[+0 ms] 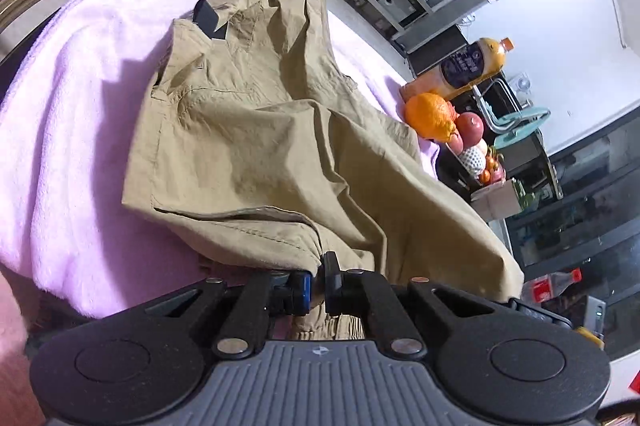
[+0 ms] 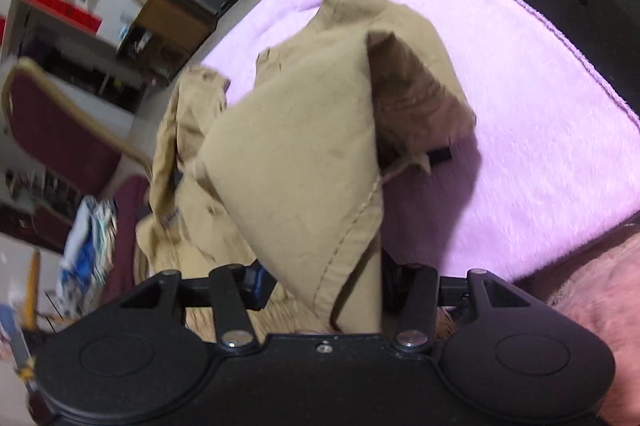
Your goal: Fold clothes
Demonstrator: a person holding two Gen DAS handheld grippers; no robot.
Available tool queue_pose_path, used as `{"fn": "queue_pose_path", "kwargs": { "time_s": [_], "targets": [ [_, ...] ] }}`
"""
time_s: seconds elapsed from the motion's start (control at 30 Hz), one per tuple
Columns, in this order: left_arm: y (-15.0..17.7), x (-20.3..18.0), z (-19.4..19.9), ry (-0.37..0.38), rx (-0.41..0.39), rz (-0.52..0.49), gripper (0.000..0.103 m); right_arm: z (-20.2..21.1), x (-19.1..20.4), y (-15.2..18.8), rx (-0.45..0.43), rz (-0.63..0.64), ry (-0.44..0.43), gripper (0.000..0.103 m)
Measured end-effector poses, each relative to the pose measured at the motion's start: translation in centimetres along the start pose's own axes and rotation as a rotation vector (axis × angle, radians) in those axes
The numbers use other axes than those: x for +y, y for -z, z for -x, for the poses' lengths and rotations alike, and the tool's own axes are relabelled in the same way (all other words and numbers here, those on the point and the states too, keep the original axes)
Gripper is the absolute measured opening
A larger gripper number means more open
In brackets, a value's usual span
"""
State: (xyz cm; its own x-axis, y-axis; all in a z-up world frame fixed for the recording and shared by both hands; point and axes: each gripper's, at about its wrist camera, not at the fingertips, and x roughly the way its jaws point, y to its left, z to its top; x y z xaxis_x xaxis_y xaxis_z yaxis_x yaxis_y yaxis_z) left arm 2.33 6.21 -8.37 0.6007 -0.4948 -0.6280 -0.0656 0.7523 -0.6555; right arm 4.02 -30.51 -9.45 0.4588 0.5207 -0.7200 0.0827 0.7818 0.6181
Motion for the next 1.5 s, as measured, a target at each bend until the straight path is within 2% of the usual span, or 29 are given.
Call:
{"fn": "queue_pose_path", "kwargs": {
  "time_s": [0.03, 0.07, 0.1, 0.17, 0.27, 0.33, 0.37, 0.4, 0.5, 0.53, 0.6, 0.7, 0.77, 0.83, 0.93, 1.0, 1.03, 1.13, 1.2, 1.33, 1.43, 1.5],
  "targets": [
    [-0.1, 0.1, 0.0, 0.0, 0.004, -0.011, 0.017, 0.3, -0.1, 0.3, -0.005, 0.021, -0.003, 0.048],
    [-0.1, 0.1, -0.4, 0.007, 0.01, -0.021, 0.03, 0.7, -0.3, 0.6, -0.013, 0.038, -0.012, 0.048],
    [-0.1, 0.1, -0.8, 0.014, 0.019, -0.029, 0.037, 1.2, -0.4, 0.9, -0.024, 0.052, -0.03, 0.05],
    [0.1, 0.0, -1.6, 0.025, 0.034, -0.047, 0.037, 2.1, -0.4, 1.5, -0.039, 0.092, -0.064, 0.055],
    [0.3, 0.2, -2.7, 0.023, 0.038, -0.059, 0.037, 3.1, 0.3, 2.4, -0.076, 0.194, -0.05, 0.056],
    [0.4, 0.7, -3.6, 0.012, 0.055, -0.033, 0.025, 3.2, 0.9, 2.9, -0.105, 0.262, -0.002, 0.042],
    [0.5, 0.9, -3.7, 0.007, 0.058, -0.016, 0.008, 3.2, 1.4, 3.2, -0.117, 0.297, 0.02, 0.018],
    [0.5, 0.9, -3.5, -0.003, 0.055, -0.005, 0.006, 3.2, 1.8, 3.4, -0.128, 0.33, 0.04, 0.007],
    [-0.2, -0.5, -1.3, -0.017, 0.04, -0.044, 0.004, 4.1, 3.6, 3.9, -0.156, 0.389, 0.093, 0.006],
    [-0.7, -1.2, -0.1, -0.002, 0.036, -0.055, 0.003, 4.8, 4.1, 3.8, -0.164, 0.372, 0.074, 0.005],
    [-2.0, -2.8, 2.9, 0.031, 0.001, -0.072, 0.002, 7.3, 5.3, 2.7, -0.204, 0.288, -0.025, 0.004],
    [-5.1, -5.7, 9.5, 0.14, -0.108, -0.068, 0.001, 12.4, 7.6, 0.1, -0.29, 0.143, -0.2, 0.004],
    [-7.1, -8.1, 15.0, 0.243, -0.216, -0.067, 0.001, 16.8, 10.2, -1.6, -0.363, 0.114, -0.295, 0.004],
    [-8.3, -10.6, 21.2, 0.363, -0.349, -0.082, 0.001, 21.9, 13.2, -2.5, -0.465, 0.131, -0.375, 0.004],
    [-8.3, -13.7, 29.7, 0.528, -0.547, -0.134, 0.001, 30.5, 17.0, -2.3, -0.645, 0.182, -0.526, 0.004],
    [-7.5, -15.5, 34.2, 0.605, -0.652, -0.193, 0.002, 35.3, 19.1, -1.4, -0.746, 0.243, -0.601, 0.004],
    [-7.1, -16.3, 35.5, 0.61, -0.684, -0.224, 0.002, 37.0, 20.1, -0.9, -0.774, 0.277, -0.607, 0.004],
    [-6.1, -18.9, 38.9, 0.602, -0.766, -0.316, 0.002, 40.3, 22.5, 0.1, -0.819, 0.356, -0.587, 0.004],
    [-6.8, -19.4, 38.7, 0.564, -0.763, -0.323, 0.005, 40.9, 23.3, 0.2, -0.836, 0.376, -0.574, 0.004],
    [-10.2, -19.0, 35.1, 0.427, -0.674, -0.259, 0.006, 37.5, 23.6, -2.8, -0.773, 0.333, -0.5, 0.004],
    [-15.2, -16.2, 27.6, 0.245, -0.535, -0.148, 0.005, 30.5, 23.0, -7.6, -0.647, 0.255, -0.374, 0.004],
    [-19.2, -13.5, 21.7, 0.13, -0.4, -0.041, 0.004, 25.1, 22.5, -11.0, -0.551, 0.204, -0.276, 0.004]
  ]
}}
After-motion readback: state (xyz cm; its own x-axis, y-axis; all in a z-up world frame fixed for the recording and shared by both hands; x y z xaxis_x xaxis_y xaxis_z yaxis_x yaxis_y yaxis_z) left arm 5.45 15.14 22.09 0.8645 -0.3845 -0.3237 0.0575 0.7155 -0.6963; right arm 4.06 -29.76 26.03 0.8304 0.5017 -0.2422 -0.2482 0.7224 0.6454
